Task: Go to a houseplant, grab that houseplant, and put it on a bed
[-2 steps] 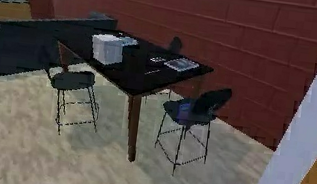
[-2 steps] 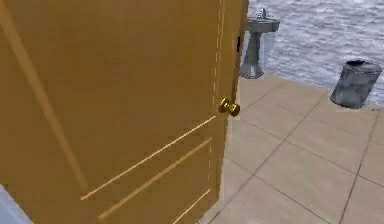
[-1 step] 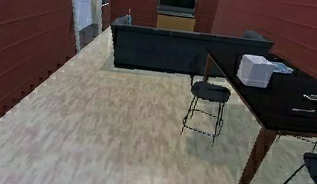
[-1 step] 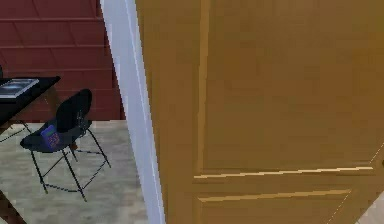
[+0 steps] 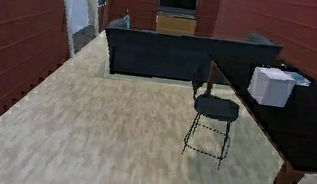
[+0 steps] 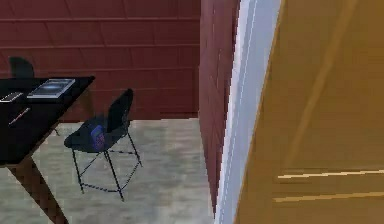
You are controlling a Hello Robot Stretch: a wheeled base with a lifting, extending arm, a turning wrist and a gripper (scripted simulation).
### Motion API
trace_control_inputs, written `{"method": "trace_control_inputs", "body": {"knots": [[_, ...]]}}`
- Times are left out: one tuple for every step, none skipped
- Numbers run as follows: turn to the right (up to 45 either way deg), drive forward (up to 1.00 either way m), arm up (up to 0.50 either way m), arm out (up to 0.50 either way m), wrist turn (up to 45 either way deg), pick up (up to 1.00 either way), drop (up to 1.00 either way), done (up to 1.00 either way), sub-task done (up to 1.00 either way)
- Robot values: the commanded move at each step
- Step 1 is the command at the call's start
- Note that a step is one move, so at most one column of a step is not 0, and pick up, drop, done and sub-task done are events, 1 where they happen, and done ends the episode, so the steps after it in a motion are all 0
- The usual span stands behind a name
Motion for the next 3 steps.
{"method": "trace_control_inputs", "body": {"knots": [[-21.0, 0.0, 0.0, 0.0, 0.0, 0.0, 0.0, 0.0, 0.0], [0.0, 1.0, 0.0, 0.0, 0.0, 0.0, 0.0, 0.0, 0.0], [0.0, 1.0, 0.0, 0.0, 0.0, 0.0, 0.0, 0.0, 0.0]]}}
